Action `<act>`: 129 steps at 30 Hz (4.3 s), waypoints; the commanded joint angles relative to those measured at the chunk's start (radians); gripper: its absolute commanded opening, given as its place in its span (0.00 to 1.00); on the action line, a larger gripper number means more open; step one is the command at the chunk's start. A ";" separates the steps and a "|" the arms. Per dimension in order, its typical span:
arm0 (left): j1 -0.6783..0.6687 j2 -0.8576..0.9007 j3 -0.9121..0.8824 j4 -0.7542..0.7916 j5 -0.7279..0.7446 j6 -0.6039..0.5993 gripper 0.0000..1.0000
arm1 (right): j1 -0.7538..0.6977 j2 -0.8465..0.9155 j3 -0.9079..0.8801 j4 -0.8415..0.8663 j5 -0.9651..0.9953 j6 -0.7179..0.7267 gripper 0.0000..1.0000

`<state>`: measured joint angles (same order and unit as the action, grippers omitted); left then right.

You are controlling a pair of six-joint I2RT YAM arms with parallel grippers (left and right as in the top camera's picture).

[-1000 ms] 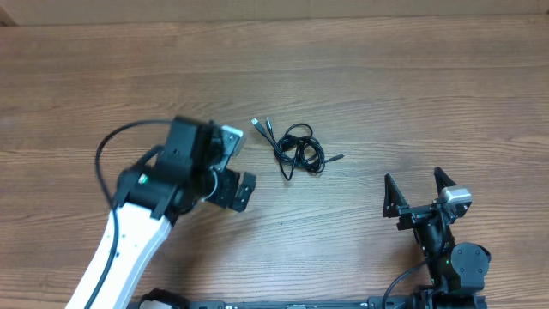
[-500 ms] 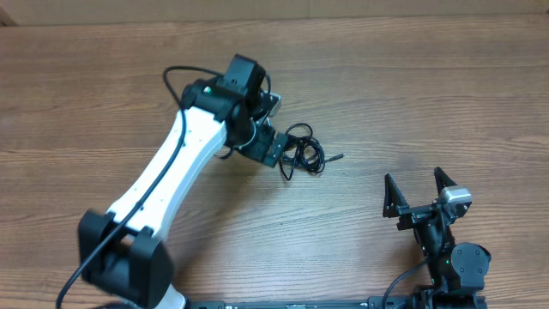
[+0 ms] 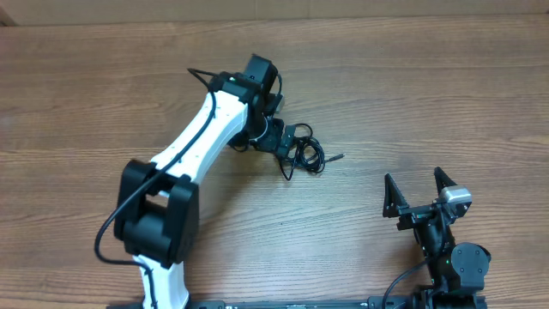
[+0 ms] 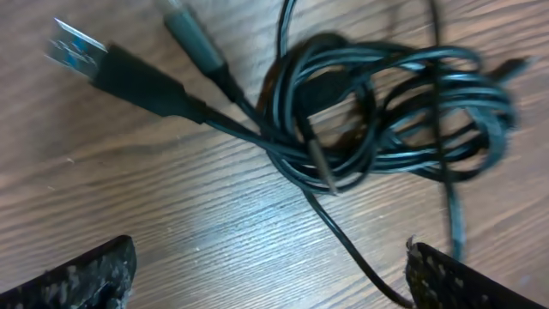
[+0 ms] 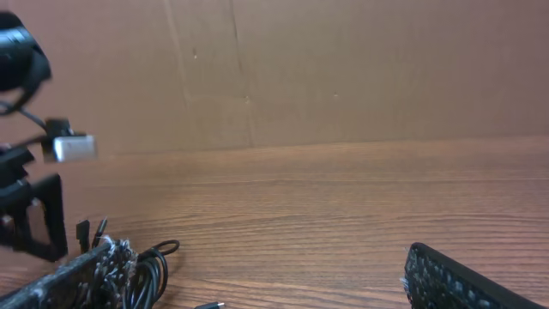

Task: Untangle cables
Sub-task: 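Lower the left gripper and close it on the black cable bundle, then lift the cable bundle with the left gripper toward the right gripper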

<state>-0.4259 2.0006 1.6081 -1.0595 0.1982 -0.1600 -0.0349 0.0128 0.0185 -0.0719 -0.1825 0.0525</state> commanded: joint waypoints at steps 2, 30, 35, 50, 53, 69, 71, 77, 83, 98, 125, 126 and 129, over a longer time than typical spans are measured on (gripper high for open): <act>-0.003 0.073 0.024 -0.008 0.016 -0.140 1.00 | -0.005 -0.010 -0.010 0.003 0.006 0.003 1.00; -0.072 0.139 -0.037 0.127 -0.075 -0.500 1.00 | -0.005 -0.010 -0.010 0.003 0.005 0.003 1.00; -0.072 0.139 -0.037 0.115 -0.080 -0.522 0.98 | -0.005 -0.010 -0.010 0.003 0.006 0.003 1.00; -0.073 0.139 -0.115 0.151 -0.105 -0.656 0.87 | -0.005 -0.010 -0.010 0.003 0.005 0.003 1.00; -0.073 0.139 -0.115 0.153 -0.106 -0.655 0.65 | -0.005 -0.010 -0.010 0.003 0.005 0.003 1.00; -0.058 0.130 -0.111 0.167 -0.006 -0.501 0.04 | -0.005 -0.010 -0.010 0.003 0.006 0.003 1.00; -0.045 0.115 -0.101 0.148 0.035 -0.458 0.04 | -0.005 -0.010 -0.010 0.003 0.006 0.003 1.00; -0.037 0.016 -0.098 0.140 0.020 -0.319 0.04 | -0.005 -0.010 -0.010 0.003 0.006 0.003 1.00; -0.037 -0.180 -0.098 0.115 -0.124 -0.303 0.04 | -0.005 -0.010 -0.010 0.003 0.006 0.003 1.00; -0.039 -0.601 -0.098 0.019 -0.163 0.101 0.04 | -0.005 -0.010 -0.010 0.003 0.006 0.003 1.00; -0.039 -0.703 -0.098 -0.122 0.341 0.948 0.04 | -0.005 -0.010 -0.007 0.086 -0.457 0.587 1.00; -0.039 -0.703 -0.098 -0.113 0.327 0.916 0.04 | -0.005 -0.010 0.004 0.089 -0.480 0.587 1.00; -0.039 -0.703 -0.098 -0.079 0.277 0.832 0.04 | -0.005 -0.010 0.043 0.083 -0.510 0.566 1.00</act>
<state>-0.4667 1.3239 1.5074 -1.1694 0.5140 0.7368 -0.0349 0.0128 0.0185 0.0074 -0.5922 0.6098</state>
